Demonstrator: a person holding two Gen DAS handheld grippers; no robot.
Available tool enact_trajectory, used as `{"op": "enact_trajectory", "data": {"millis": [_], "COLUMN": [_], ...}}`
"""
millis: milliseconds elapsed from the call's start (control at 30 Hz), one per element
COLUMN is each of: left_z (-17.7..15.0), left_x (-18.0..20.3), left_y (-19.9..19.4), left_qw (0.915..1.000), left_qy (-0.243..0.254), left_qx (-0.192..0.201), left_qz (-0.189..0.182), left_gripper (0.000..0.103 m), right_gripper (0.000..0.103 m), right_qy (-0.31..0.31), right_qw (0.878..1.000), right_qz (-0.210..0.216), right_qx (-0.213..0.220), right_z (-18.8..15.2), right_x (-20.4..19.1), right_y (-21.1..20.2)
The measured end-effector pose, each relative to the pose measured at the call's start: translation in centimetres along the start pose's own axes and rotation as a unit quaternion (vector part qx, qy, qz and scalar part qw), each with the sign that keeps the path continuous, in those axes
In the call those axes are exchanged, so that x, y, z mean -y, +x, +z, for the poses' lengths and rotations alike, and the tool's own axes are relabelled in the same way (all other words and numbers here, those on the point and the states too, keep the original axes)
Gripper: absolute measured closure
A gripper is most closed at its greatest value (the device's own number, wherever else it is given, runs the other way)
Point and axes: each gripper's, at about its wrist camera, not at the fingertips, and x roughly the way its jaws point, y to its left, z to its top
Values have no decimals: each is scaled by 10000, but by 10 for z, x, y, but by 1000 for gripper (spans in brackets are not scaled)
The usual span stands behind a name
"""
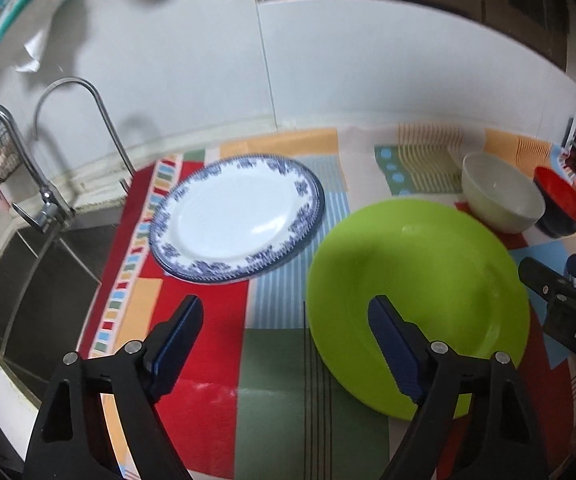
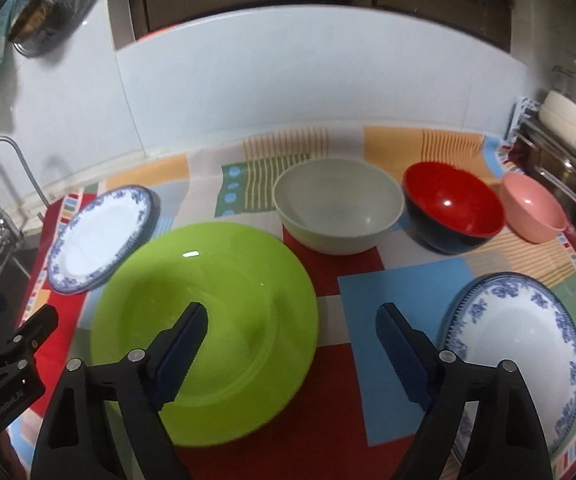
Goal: Organize plates and bowls
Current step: 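Close both grippers on the rim of the lime-green plate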
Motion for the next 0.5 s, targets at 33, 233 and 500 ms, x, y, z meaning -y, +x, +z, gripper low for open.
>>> {"op": "enact_trajectory", "data": {"millis": [33, 233, 500], "left_z": [0, 2, 6], "left_x": [1, 6, 15], "left_y": [7, 35, 57], "left_qw": [10000, 9995, 9983], "left_qy": [18, 40, 39], "left_qx": [-81, -319, -528], "left_qz": [-9, -77, -243], "left_gripper": [19, 25, 35], "right_gripper": [19, 23, 32], "right_qy": [-18, -73, -38], "right_qw": [10000, 9996, 9990], "right_qz": [-3, -34, 29], "right_qx": [-43, -269, -450], "right_z": [1, 2, 4], "right_x": [0, 3, 4], "right_y": [6, 36, 61]}}
